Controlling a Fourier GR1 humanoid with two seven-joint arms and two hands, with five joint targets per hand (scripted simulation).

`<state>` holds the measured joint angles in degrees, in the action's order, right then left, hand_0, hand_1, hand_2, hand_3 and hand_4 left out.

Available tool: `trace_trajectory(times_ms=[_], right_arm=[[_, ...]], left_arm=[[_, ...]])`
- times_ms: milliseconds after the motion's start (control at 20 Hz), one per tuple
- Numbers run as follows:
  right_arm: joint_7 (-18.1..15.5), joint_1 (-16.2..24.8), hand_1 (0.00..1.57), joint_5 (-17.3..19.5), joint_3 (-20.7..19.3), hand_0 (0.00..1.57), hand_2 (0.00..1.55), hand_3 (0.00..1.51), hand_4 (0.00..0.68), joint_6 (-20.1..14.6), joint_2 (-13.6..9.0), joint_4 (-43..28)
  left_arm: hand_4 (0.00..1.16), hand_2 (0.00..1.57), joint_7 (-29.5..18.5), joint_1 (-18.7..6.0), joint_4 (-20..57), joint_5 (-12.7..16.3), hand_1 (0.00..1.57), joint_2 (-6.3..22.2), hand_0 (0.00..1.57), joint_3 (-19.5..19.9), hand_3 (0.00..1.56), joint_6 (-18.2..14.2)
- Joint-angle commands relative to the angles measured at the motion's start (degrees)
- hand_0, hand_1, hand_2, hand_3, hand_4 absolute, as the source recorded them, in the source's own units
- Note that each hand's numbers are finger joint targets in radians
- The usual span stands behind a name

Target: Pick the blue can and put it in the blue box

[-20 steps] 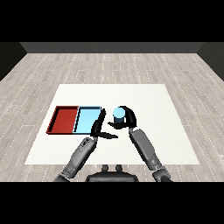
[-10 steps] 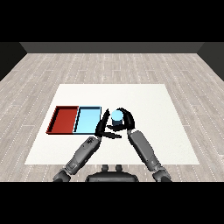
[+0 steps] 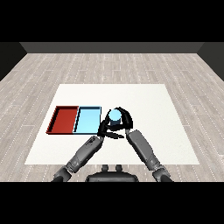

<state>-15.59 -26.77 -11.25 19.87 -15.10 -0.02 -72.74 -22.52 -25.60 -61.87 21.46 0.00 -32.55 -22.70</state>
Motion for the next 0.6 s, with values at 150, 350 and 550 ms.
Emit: trace_trajectory(times_ms=[150,350,550], right_arm=[[-2.2,-2.6,1.43,-1.1,-0.7,1.43,1.46,1.38,0.547,1.1,0.0,3.9],[-1.3,-2.6,1.42,-2.4,3.6,1.42,1.46,1.37,0.541,-2.8,0.0,2.6],[0.0,-3.3,1.44,-3.9,5.5,1.44,1.46,1.37,0.518,-4.9,0.0,2.0]], left_arm=[[0.0,0.0,0.8,-4.6,3.0,2.0,0.0,0.0,0.0,0.4,0.0,-1.1],[0.0,0.0,1.0,-2.7,4.0,-0.3,0.0,0.0,0.0,1.9,0.0,0.8],[0.0,0.0,-2.3,-5.2,5.2,3.1,0.0,0.0,0.0,-1.3,0.0,-1.5]])
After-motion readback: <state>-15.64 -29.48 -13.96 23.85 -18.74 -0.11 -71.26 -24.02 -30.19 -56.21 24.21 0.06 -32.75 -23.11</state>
